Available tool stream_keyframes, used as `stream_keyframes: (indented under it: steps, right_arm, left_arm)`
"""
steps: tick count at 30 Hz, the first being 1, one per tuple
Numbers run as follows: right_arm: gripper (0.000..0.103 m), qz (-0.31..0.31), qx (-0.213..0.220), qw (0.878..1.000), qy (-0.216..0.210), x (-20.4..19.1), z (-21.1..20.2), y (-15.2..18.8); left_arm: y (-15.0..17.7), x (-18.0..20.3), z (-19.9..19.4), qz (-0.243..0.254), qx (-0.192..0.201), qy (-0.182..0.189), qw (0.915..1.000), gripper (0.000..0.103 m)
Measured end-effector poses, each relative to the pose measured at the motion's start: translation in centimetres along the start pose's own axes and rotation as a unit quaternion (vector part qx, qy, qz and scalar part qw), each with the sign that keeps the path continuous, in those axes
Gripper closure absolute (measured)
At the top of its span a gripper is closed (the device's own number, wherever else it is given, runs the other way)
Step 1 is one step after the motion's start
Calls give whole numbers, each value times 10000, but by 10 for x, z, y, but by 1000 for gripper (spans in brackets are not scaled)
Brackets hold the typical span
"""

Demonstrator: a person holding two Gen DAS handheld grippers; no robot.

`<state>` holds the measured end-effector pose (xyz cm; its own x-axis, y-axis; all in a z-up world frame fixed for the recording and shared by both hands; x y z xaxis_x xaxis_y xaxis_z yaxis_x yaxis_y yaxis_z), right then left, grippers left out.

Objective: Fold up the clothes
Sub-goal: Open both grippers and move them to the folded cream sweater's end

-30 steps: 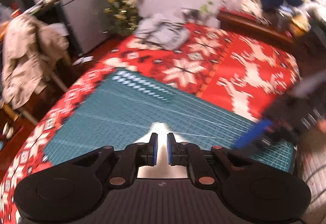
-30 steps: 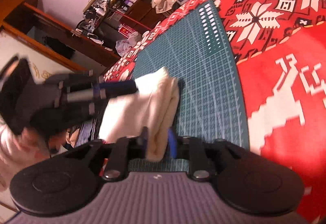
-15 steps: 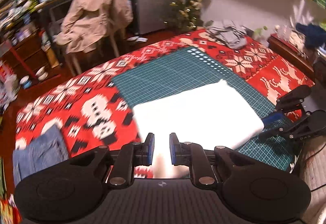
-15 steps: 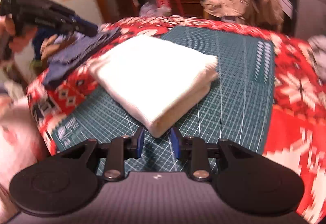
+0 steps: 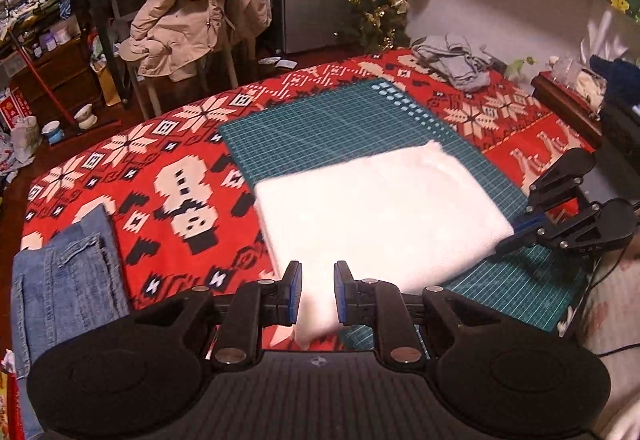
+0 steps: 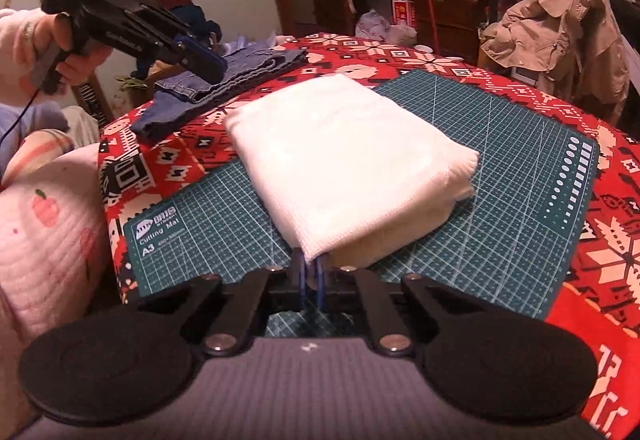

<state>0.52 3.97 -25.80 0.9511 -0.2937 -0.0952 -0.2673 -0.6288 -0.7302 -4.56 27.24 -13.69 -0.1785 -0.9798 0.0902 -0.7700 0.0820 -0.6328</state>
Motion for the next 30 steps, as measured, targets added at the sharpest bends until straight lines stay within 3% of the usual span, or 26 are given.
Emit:
stream_keyframes:
  steps: [11, 17, 23, 28, 30]
  right_arm:
    - [97, -156, -364, 9970, -662, 128, -24, 0]
    - [93, -118, -417, 9991, -17, 173, -46, -7]
    - [92, 784, -333, 9962, 178, 148, -59, 3]
    - [92, 1017, -681, 9918, 360, 108, -35, 20]
    - [92, 1402, -815, 9858, 446, 98, -29, 24]
  left_arm:
    - [-27, 13, 39, -20, -369, 169, 9992, 86]
    - [-41, 3, 64, 35, -505, 422, 9978, 86]
    - [-47, -15, 94, -46, -582, 772, 9953, 87]
    - [-42, -20, 121, -281, -991, 1355, 9854, 87]
    - [-41, -18, 126, -352, -1112, 1634, 9796, 89]
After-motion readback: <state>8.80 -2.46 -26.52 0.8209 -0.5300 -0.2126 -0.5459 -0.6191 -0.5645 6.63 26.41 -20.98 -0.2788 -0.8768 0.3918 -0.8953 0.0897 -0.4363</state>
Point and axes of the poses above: each gripper's, at about its wrist camera, not at the fingertips, and z roughly the way its jaws point, x to its right, y to its underside, the point moved 6 cm from there along z, roughly the way its jaws point, and after that the axes turned 6 degrees about y, right-handed, at the moved point
